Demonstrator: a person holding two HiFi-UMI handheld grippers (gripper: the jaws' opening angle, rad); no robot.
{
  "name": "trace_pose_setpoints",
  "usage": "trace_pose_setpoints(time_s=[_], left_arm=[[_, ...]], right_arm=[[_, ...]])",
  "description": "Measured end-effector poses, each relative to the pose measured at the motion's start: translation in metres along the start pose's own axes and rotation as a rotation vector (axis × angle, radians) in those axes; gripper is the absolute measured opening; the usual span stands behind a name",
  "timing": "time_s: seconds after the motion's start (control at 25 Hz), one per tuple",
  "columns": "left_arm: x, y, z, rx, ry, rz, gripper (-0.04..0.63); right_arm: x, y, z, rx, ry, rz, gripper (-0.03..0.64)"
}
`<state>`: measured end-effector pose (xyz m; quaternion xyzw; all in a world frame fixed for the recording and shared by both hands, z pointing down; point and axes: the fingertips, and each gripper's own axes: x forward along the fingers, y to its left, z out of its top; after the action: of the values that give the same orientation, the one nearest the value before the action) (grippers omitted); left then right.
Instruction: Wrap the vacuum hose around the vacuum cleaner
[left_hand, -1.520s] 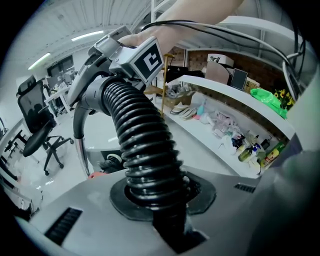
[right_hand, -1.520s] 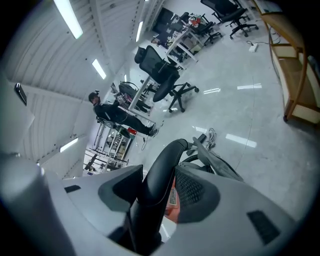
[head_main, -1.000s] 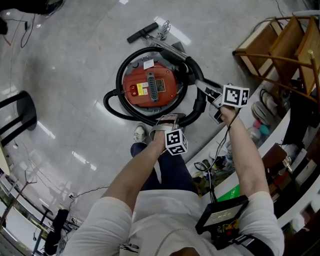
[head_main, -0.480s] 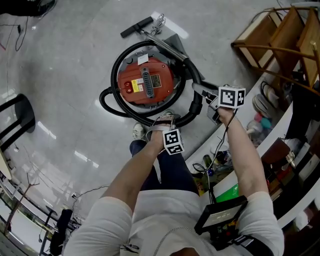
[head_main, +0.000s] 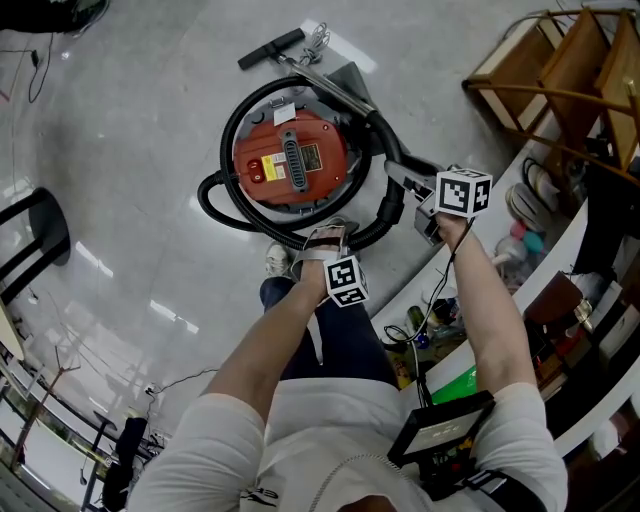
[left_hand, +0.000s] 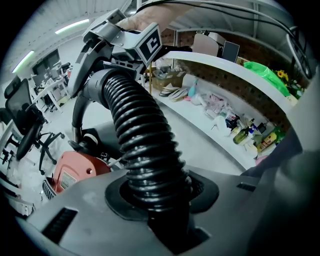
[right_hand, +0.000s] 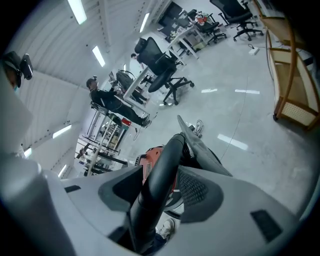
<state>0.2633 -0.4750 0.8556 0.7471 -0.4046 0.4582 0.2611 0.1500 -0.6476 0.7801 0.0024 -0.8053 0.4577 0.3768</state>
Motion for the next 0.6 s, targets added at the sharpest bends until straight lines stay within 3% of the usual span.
trace_pose_setpoints(time_s=[0.6], left_arm=[[-0.032,0.023,-0.002,0.021,-0.029,0.077,0.138]], right_arm=[[-0.021,-0.002,0.002,0.013,-0.035,-0.07,0.209]])
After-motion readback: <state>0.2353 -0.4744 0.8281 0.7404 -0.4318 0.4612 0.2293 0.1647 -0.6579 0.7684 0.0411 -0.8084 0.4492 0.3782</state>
